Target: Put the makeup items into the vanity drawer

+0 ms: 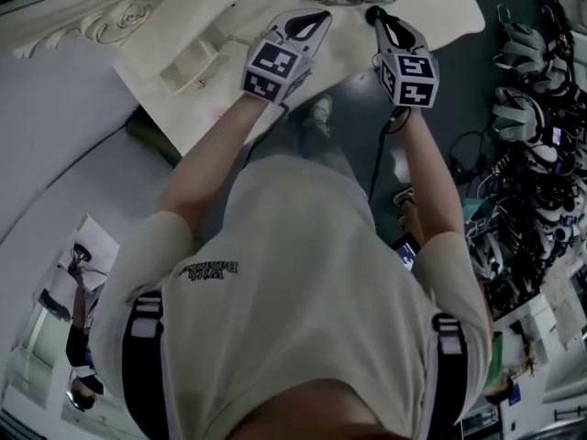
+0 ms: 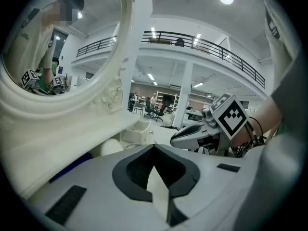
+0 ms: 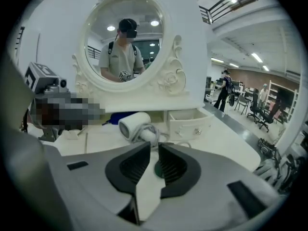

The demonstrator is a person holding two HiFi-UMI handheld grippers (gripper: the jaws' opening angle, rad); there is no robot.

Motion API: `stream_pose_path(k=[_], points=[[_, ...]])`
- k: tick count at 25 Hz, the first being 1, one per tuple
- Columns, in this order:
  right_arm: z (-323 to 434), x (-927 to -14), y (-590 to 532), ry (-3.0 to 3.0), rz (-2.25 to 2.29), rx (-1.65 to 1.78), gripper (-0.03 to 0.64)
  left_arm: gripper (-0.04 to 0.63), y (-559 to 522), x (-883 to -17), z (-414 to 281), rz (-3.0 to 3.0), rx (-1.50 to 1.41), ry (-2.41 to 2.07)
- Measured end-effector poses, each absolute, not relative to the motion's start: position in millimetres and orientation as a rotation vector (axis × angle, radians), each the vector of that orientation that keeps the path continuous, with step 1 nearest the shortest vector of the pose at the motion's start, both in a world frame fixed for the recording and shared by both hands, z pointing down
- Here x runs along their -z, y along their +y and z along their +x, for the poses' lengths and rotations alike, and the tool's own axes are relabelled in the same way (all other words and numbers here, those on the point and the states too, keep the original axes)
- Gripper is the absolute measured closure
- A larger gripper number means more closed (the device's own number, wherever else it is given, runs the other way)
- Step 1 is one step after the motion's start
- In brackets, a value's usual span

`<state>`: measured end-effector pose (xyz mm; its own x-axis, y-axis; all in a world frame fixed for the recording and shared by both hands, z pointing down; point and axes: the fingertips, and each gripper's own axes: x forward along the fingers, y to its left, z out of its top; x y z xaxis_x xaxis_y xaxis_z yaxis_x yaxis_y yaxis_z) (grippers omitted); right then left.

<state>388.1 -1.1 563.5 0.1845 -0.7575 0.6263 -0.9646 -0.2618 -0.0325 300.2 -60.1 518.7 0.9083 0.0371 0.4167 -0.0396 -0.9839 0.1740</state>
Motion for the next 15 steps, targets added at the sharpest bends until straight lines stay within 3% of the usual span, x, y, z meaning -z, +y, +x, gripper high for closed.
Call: stream_pose_path(k=[15], points=[[411, -658, -1, -1.436, 1.964, -0.909, 0.558, 0.581, -52, -618, 308, 2.759, -0.891, 0.102]])
